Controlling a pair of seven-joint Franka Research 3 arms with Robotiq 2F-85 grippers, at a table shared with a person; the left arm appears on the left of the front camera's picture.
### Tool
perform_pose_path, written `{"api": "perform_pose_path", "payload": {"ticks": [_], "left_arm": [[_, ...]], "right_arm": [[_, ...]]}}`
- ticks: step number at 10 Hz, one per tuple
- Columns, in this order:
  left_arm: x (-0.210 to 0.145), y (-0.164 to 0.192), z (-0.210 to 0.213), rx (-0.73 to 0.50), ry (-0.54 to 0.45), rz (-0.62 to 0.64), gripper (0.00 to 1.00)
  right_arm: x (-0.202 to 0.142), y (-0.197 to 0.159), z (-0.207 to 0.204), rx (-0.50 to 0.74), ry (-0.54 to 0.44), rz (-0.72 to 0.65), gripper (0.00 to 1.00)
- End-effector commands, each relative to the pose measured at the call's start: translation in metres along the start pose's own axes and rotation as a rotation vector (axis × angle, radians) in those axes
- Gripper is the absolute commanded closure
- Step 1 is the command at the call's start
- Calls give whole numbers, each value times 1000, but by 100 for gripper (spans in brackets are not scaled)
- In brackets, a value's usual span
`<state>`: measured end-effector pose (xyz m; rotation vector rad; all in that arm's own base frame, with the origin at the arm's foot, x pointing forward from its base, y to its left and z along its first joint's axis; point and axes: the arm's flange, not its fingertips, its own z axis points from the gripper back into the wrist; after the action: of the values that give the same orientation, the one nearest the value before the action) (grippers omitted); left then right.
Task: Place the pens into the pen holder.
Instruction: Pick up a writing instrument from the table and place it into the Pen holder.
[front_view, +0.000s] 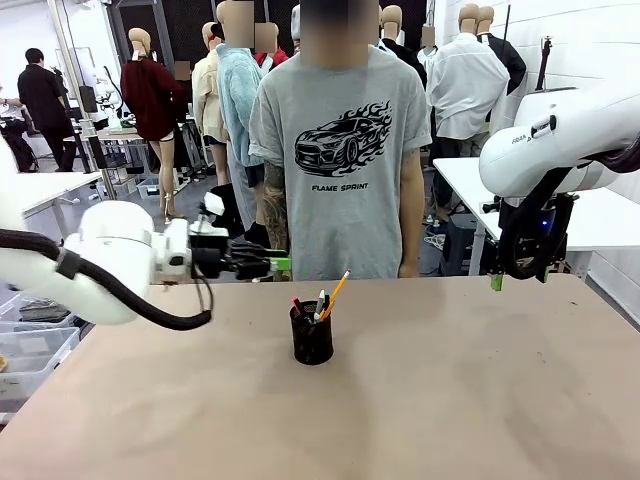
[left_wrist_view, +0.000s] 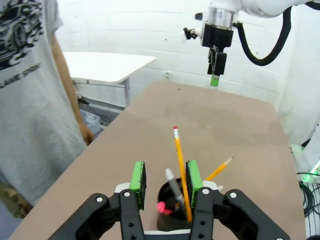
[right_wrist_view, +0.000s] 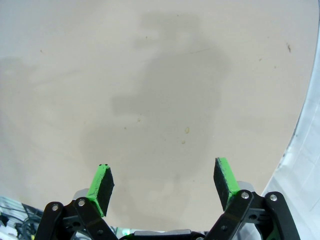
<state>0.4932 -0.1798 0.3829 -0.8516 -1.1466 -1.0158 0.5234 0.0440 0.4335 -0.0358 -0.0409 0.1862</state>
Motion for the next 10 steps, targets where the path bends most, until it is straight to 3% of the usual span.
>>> {"api": "perform_pose_path", "payload": {"ticks": [1,2,3,5,6,10], "left_arm": [[10,3,50,77,146,23,56],[12,8,68,100,251,47,56],[12,12,85,142,334,71,47],[19,15,116,187,438,114,7],[21,16,127,243,532,128,0],[44,13,163,400,846,226,0]], "right_arm": [[0,0,0,-1,5,0,0],[0,0,0,-1,5,0,0],[0,0,0,-1,5,0,0],[0,0,0,-1,5,0,0],[0,0,0,-1,5,0,0],[0,0,0,-1,5,0,0]]}}
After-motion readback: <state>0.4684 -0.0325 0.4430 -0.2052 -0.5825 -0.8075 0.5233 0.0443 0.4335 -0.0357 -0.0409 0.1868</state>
